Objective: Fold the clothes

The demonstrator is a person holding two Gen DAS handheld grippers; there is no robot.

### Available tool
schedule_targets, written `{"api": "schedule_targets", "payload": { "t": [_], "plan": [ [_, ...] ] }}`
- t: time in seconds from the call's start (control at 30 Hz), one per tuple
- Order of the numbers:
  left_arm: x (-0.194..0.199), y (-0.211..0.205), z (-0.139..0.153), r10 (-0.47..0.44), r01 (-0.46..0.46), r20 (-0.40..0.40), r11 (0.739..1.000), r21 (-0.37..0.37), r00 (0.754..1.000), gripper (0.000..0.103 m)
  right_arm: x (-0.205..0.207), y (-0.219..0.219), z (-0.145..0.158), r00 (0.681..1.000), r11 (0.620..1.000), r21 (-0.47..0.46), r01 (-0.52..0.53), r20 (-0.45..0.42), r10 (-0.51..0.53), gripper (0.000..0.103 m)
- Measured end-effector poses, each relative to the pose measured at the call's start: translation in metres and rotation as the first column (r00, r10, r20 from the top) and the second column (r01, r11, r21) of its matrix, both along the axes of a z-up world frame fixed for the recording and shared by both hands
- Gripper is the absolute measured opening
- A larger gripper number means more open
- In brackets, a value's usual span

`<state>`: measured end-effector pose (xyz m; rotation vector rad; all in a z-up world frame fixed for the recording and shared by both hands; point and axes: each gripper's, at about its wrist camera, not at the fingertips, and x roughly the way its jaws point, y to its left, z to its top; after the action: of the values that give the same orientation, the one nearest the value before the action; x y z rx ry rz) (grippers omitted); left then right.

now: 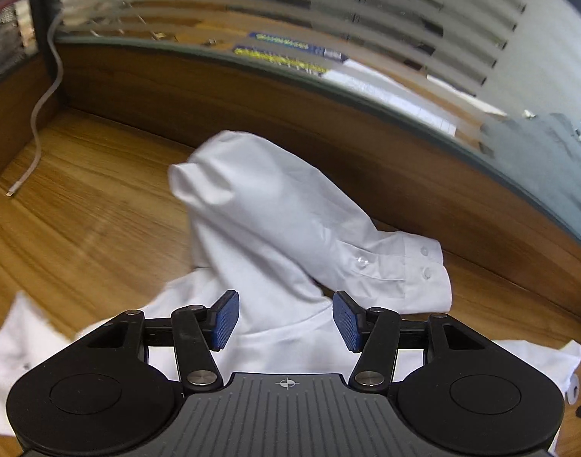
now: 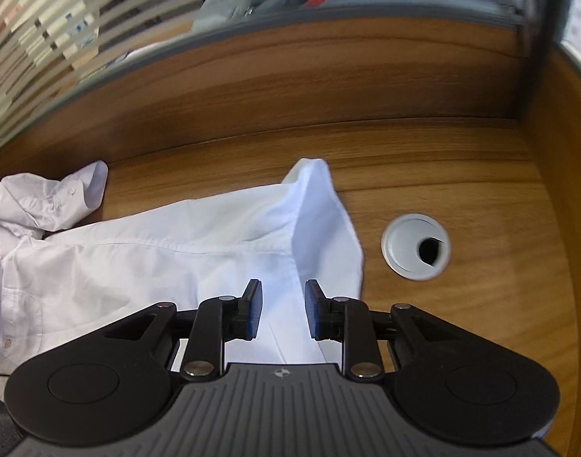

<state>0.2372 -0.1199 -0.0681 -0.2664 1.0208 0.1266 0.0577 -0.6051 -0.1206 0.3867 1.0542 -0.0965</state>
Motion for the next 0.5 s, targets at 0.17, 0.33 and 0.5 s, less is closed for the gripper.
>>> {"api": "schedule_targets", "payload": {
  "t": [0.17, 0.33, 0.5],
  "plan": [
    [0.024, -0.016, -0.025, 0.011, -0.01, -0.055, 1.0, 0.018, 0.998, 0.058, 0.02, -0.001, -0.015, 1.0, 1.0, 0.005, -0.017, -0.017, 0.017, 0.031],
    [0.044, -0.02, -0.044, 0.037, -0.033, -0.075, 0.998, 0.058, 0.996, 0.056, 0.035, -0.003, -0.029, 0.999, 1.0, 0.003, -0.03, -0.037, 0.03, 0.044],
    [0.054, -0.013, -0.056, 0.056, -0.049, -0.075, 0.995, 0.09, 0.996, 0.02, 0.048, -0.008, -0.045, 0.996, 0.998, 0.017, -0.056, -0.062, 0.057, 0.046]
  ]
}}
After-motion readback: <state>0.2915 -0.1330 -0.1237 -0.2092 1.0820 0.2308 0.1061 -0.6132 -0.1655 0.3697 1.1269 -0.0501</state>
